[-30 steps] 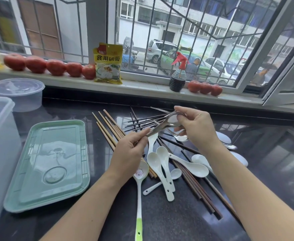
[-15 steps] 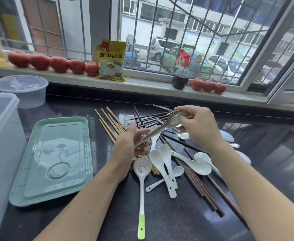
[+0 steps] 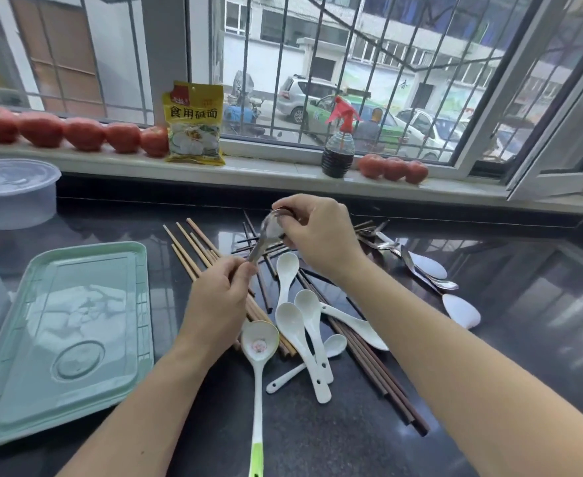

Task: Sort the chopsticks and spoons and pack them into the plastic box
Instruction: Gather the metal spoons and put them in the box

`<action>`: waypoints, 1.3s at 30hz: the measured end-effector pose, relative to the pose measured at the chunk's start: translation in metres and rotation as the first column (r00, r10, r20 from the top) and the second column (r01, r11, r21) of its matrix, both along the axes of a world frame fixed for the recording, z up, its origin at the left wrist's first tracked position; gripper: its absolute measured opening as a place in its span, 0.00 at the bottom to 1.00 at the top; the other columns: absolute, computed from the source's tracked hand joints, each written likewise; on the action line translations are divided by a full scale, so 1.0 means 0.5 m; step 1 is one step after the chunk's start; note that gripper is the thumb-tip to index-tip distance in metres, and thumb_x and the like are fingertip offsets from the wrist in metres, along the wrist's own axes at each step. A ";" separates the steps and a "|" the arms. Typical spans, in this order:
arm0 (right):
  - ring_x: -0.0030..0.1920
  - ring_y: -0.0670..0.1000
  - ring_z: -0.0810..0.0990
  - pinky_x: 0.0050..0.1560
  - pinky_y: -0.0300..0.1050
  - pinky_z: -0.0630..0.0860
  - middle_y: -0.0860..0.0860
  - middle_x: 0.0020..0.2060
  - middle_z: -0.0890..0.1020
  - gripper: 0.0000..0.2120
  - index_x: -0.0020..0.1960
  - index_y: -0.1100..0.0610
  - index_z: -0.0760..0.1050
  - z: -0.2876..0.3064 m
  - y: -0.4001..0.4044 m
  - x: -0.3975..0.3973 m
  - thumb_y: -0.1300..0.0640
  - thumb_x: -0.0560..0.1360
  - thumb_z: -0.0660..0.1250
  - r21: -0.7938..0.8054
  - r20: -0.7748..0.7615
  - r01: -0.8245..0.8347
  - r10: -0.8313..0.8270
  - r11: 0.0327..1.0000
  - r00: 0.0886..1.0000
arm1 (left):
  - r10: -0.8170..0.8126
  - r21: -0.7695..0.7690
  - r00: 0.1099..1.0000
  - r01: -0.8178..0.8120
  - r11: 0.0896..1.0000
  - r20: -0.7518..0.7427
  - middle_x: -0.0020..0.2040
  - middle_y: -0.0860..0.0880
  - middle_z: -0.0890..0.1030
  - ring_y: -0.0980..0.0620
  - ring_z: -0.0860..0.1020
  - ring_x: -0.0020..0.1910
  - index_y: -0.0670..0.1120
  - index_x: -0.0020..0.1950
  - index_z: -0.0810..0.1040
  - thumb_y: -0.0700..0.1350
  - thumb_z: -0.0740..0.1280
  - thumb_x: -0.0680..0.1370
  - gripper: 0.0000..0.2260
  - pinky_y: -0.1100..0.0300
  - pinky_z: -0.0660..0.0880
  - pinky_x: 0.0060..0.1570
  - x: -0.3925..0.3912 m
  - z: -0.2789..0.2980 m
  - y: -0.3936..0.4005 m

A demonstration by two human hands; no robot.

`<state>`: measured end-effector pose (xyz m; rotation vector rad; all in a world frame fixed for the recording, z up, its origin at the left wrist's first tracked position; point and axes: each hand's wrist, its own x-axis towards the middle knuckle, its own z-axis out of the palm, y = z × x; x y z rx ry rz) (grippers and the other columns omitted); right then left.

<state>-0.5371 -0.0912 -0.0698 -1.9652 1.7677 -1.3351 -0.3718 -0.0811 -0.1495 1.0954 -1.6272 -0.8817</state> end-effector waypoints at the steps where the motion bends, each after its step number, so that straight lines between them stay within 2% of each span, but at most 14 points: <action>1: 0.35 0.45 0.84 0.47 0.48 0.84 0.45 0.39 0.86 0.08 0.56 0.55 0.84 -0.001 -0.013 0.006 0.60 0.79 0.69 0.062 0.067 -0.077 0.073 0.995 0.995 | 0.055 0.005 0.998 -0.055 0.998 0.010 0.31 0.47 0.75 0.57 0.69 0.26 0.49 0.45 0.79 0.45 0.62 0.85 0.11 0.64 0.65 0.27 0.004 -0.005 -0.006; 3: 0.39 0.50 0.86 0.49 0.50 0.84 0.48 0.44 0.87 0.08 0.58 0.52 0.82 -0.003 -0.042 -0.005 0.53 0.81 0.68 0.182 0.170 -0.204 0.174 0.962 0.970 | 0.130 0.030 0.991 -0.131 0.991 0.017 0.32 0.47 0.75 0.57 0.70 0.28 0.48 0.42 0.77 0.44 0.61 0.85 0.13 0.63 0.65 0.28 0.006 -0.009 -0.010; 4: 0.40 0.50 0.87 0.50 0.51 0.84 0.48 0.45 0.87 0.09 0.59 0.50 0.81 -0.007 -0.063 -0.031 0.49 0.81 0.66 0.211 0.150 -0.192 0.162 0.958 0.975 | 0.160 0.054 0.987 -0.160 0.986 -0.005 0.33 0.47 0.75 0.56 0.71 0.28 0.47 0.42 0.76 0.44 0.61 0.86 0.13 0.62 0.67 0.29 0.006 -0.010 -0.011; 5: 0.41 0.49 0.87 0.52 0.52 0.83 0.47 0.45 0.87 0.10 0.57 0.50 0.81 -0.010 -0.088 -0.065 0.47 0.82 0.65 0.220 0.099 -0.117 0.097 0.968 0.990 | 0.191 0.080 0.980 -0.187 0.979 -0.046 0.34 0.46 0.75 0.56 0.72 0.28 0.45 0.43 0.76 0.43 0.60 0.86 0.12 0.62 0.69 0.28 0.006 -0.010 -0.013; 7: 0.44 0.52 0.86 0.55 0.55 0.82 0.48 0.44 0.87 0.08 0.50 0.49 0.83 -0.012 -0.134 -0.155 0.51 0.80 0.65 0.198 -0.066 0.181 -0.171 0.963 0.983 | 0.253 0.117 0.959 -0.239 0.964 -0.129 0.35 0.44 0.75 0.53 0.77 0.29 0.44 0.45 0.75 0.43 0.59 0.86 0.12 0.57 0.75 0.26 0.007 -0.011 -0.017; 9: 0.52 0.57 0.84 0.59 0.51 0.79 0.52 0.49 0.87 0.09 0.46 0.48 0.83 -0.013 -0.173 -0.246 0.58 0.78 0.64 0.204 -0.247 0.457 -0.406 0.866 0.880 | 0.328 0.119 0.931 -0.311 0.943 -0.162 0.36 0.43 0.76 0.40 0.79 0.35 0.46 0.45 0.74 0.44 0.59 0.86 0.11 0.41 0.78 0.34 0.009 -0.015 -0.026; 11: 0.55 0.58 0.82 0.60 0.49 0.77 0.54 0.55 0.85 0.12 0.48 0.48 0.83 -0.020 -0.205 -0.305 0.61 0.77 0.64 0.218 -0.375 0.575 -0.476 0.789 0.795 | 0.382 0.142 0.907 -0.360 0.922 -0.177 0.37 0.42 0.77 0.36 0.78 0.38 0.47 0.46 0.74 0.44 0.58 0.86 0.11 0.38 0.77 0.39 0.008 -0.015 -0.033; 17: 0.66 0.57 0.77 0.67 0.49 0.74 0.52 0.66 0.79 0.25 0.66 0.48 0.79 -0.067 -0.304 -0.347 0.68 0.75 0.60 0.324 -0.523 0.504 -0.292 0.801 0.801 | 0.405 0.200 0.901 -0.373 0.906 -0.157 0.34 0.48 0.74 0.49 0.72 0.31 0.46 0.46 0.75 0.44 0.59 0.86 0.11 0.48 0.72 0.35 0.011 -0.021 -0.042; 20: 0.68 0.59 0.75 0.67 0.50 0.74 0.54 0.68 0.78 0.29 0.70 0.46 0.76 -0.086 -0.339 -0.362 0.67 0.74 0.60 0.363 -0.606 0.504 -0.212 0.784 0.767 | 0.409 0.257 0.886 -0.352 0.900 -0.217 0.33 0.49 0.74 0.53 0.69 0.28 0.47 0.47 0.77 0.43 0.59 0.86 0.11 0.50 0.72 0.33 0.016 -0.026 -0.050; 25: 0.62 0.61 0.79 0.62 0.50 0.77 0.56 0.63 0.82 0.19 0.65 0.47 0.81 -0.101 -0.343 -0.378 0.61 0.77 0.66 0.259 -0.681 0.545 -0.249 0.798 0.688 | 0.393 0.288 0.887 -0.321 0.902 -0.243 0.29 0.53 0.71 0.55 0.68 0.26 0.46 0.46 0.78 0.42 0.59 0.86 0.12 0.45 0.74 0.30 0.015 -0.024 -0.050; 28: 0.58 0.62 0.81 0.58 0.51 0.78 0.59 0.58 0.83 0.15 0.58 0.48 0.84 -0.095 -0.337 -0.373 0.61 0.76 0.68 0.182 -0.718 0.567 -0.286 0.803 0.635 | 0.396 0.284 0.890 -0.328 0.901 -0.226 0.28 0.55 0.70 0.55 0.69 0.26 0.47 0.46 0.78 0.42 0.59 0.86 0.12 0.41 0.76 0.33 0.014 -0.024 -0.051; 31: 0.59 0.62 0.80 0.60 0.51 0.78 0.58 0.59 0.83 0.16 0.60 0.48 0.83 -0.094 -0.330 -0.374 0.60 0.75 0.67 0.240 -0.732 0.539 -0.215 0.807 0.647 | 0.399 0.277 0.890 -0.335 0.900 -0.219 0.29 0.54 0.70 0.56 0.69 0.26 0.48 0.46 0.79 0.43 0.59 0.86 0.12 0.41 0.75 0.32 0.012 -0.023 -0.047; 34: 0.64 0.60 0.78 0.64 0.51 0.76 0.57 0.65 0.81 0.21 0.69 0.48 0.78 -0.103 -0.331 -0.380 0.59 0.76 0.66 0.293 -0.702 0.524 -0.192 0.800 0.686 | 0.391 0.276 0.892 -0.326 0.904 -0.227 0.28 0.55 0.70 0.55 0.69 0.26 0.48 0.48 0.79 0.43 0.59 0.86 0.12 0.44 0.75 0.31 0.010 -0.022 -0.044; 39: 0.56 0.63 0.81 0.57 0.52 0.79 0.59 0.57 0.84 0.14 0.57 0.48 0.84 -0.107 -0.334 -0.379 0.60 0.76 0.66 0.129 -0.711 0.570 -0.325 0.811 0.624 | 0.380 0.225 0.904 -0.335 0.915 -0.198 0.28 0.54 0.71 0.57 0.67 0.25 0.47 0.46 0.78 0.43 0.59 0.86 0.12 0.53 0.68 0.28 0.005 -0.023 -0.044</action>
